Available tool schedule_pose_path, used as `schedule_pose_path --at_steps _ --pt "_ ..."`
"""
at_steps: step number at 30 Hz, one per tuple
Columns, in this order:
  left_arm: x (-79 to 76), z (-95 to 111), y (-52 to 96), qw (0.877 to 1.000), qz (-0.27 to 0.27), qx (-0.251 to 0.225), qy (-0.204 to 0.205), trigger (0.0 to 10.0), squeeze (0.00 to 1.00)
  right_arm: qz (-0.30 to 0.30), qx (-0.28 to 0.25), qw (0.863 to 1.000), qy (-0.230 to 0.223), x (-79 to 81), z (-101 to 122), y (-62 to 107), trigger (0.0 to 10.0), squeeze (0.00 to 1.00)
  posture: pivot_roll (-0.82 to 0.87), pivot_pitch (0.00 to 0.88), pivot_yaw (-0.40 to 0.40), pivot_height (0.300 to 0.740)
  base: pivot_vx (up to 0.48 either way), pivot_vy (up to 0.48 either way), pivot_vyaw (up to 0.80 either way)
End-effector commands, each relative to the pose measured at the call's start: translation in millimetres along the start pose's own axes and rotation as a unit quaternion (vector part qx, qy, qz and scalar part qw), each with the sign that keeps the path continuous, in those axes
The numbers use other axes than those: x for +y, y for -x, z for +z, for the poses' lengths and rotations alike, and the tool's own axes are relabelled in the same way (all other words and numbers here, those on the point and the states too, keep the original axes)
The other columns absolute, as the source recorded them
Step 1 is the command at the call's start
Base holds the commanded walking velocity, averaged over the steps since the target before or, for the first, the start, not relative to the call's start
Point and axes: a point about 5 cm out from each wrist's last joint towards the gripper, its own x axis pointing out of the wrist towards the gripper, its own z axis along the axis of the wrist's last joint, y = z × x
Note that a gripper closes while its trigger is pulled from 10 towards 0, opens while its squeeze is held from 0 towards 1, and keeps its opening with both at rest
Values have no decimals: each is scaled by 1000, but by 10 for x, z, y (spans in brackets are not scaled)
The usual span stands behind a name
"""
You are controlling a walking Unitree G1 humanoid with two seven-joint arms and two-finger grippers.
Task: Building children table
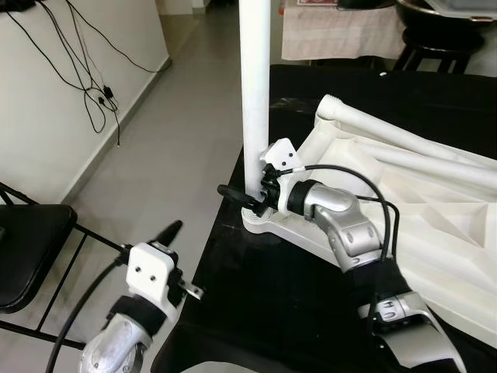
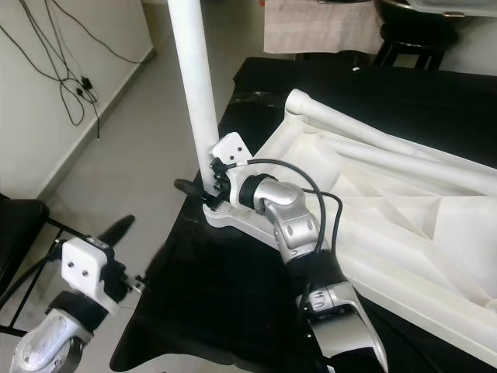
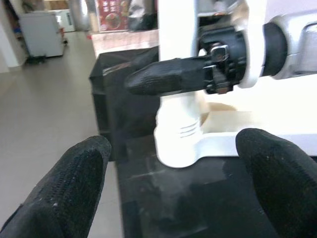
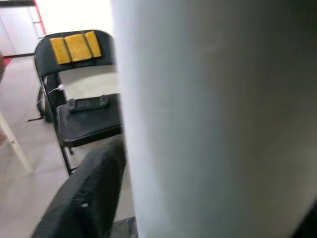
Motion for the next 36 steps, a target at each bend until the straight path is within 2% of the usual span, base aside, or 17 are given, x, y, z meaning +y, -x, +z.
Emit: schedule_pose_path --at_steps 1,9,13,14,15,17,18,19,20,21,23,29,30,32,33,34,36 --pt "-24 -4 19 1000 -4 3 13 10000 0 12 0 1000 -10 1 -14 -25 0 0 1 180 -13 740 0 0 0" --pt "-35 -8 38 999 -15 9 27 10000 0 -8 6 999 -30 -94 -59 48 0 0 -9 179 -15 740 0 0 0" --pt "-66 -10 100 999 -27 19 42 10000 0 -63 16 996 -61 -122 -179 201 0 0 -28 181 -8 740 0 0 0" --pt "-111 -12 154 997 -37 27 54 10000 0 -150 28 985 -79 -159 -268 333 0 0 -32 180 -8 740 0 0 0" --pt "-130 -18 196 997 -36 32 53 10000 0 -318 76 943 -67 -228 -407 606 0 0 -35 185 -3 740 0 0 0" --pt "-130 -18 196 997 -36 32 53 10000 0 -318 76 943 -67 -228 -407 606 0 0 -35 185 -3 740 0 0 0" --pt "-125 -28 210 997 -29 33 56 10000 0 -411 108 902 -76 -145 -523 840 0 0 -42 182 -2 740 0 0 0" --pt "-125 -28 210 997 -29 33 56 10000 0 -411 108 902 -76 -145 -523 840 0 0 -42 182 -2 740 0 0 0" --pt "-92 -48 181 997 -26 32 59 10000 0 -444 134 883 -70 -16 -594 956 0 0 -56 178 7 740 0 0 0" --pt "-67 -64 142 997 -29 30 60 10000 0 -453 144 877 -63 18 -629 1010 0 0 -67 165 11 740 0 0 0" --pt "-67 -64 142 997 -29 30 60 10000 0 -453 144 877 -63 18 -629 1010 0 0 -67 165 11 740 0 0 0" --pt "-89 -95 72 994 -75 37 71 10000 0 -406 135 902 -49 -13 -574 867 0 0 -50 156 13 740 0 0 0" --pt "-92 -100 77 994 -76 39 75 10000 0 -367 128 920 -46 14 -543 780 10000 0 -51 151 18 740 0 0 0" --pt "-93 -100 85 993 -76 40 79 10000 0 -343 125 930 -44 51 -515 729 10000 0 -51 151 18 740 0 0 0" --pt "-97 -99 89 993 -76 41 83 10000 0 -302 102 946 -57 77 -455 649 10000 1000 -47 149 19 740 0 0 0" --pt "-97 -99 89 993 -76 41 83 10000 0 -302 102 946 -57 77 -455 649 10000 1000 -47 149 19 740 0 0 0" --pt "-105 -97 92 992 -77 41 88 10000 0 -183 39 979 -81 153 -252 476 10000 1000 -46 147 21 740 0 0 0"
